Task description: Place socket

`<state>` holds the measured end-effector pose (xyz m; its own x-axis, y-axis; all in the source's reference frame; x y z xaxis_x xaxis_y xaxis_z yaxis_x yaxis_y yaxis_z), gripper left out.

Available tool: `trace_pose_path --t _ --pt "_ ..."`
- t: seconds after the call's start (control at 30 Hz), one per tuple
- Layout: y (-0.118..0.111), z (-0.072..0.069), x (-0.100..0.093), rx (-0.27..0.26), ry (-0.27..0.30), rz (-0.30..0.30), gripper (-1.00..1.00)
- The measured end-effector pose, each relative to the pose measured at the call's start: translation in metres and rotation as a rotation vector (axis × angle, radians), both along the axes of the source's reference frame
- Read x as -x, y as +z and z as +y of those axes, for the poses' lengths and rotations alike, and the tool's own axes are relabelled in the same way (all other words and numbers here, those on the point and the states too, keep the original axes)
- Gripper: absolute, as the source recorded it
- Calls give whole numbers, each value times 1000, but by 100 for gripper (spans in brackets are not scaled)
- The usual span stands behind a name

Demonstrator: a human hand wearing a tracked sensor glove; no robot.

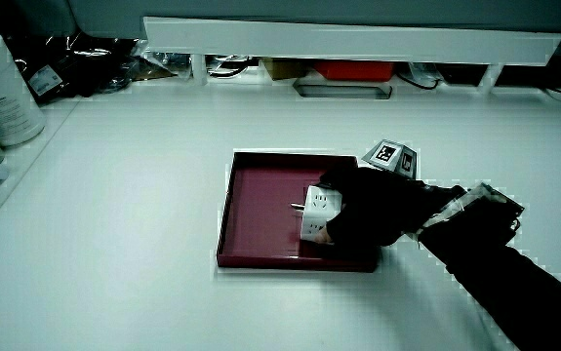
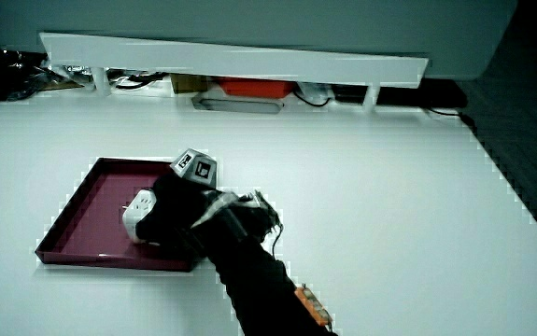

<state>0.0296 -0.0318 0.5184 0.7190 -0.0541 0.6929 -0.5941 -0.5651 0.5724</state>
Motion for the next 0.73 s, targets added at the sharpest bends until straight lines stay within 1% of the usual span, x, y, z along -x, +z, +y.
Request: trace_pose_path --t 0.03,0.07,0.1,0.13,0.17,0.23,0.27,0.3,0.33,0.37,0.4,0.43,0.47,0.5,0.73 --pt "-2 0 -1 7 -3 -16 -50" --pt "-9 0 -2 8 -3 -28 -56" --pt "-9 1 -4 -1 -9 -18 -61" --pt "-18 1 -5 -6 -18 -35 -67" --pt "-20 1 -8 -12 -27 -39 -72" --pt "-34 1 -13 -41 -50 -52 -83" --pt "-42 2 -16 -42 -43 -56 -89" --pt "-46 1 -18 -49 -51 -71 -94" --pt "-58 1 -20 -50 -62 -77 -100" --pt "-59 2 -23 -59 -67 -68 -100" --pt "-70 3 -26 -61 -67 -106 -100" --pt "-76 3 -29 -69 -84 -117 -100" --pt "-80 4 -33 -59 -83 -130 -100" --pt "-83 5 -37 -72 -94 -117 -100" --pt "-113 9 -65 -88 -94 -182 -100"
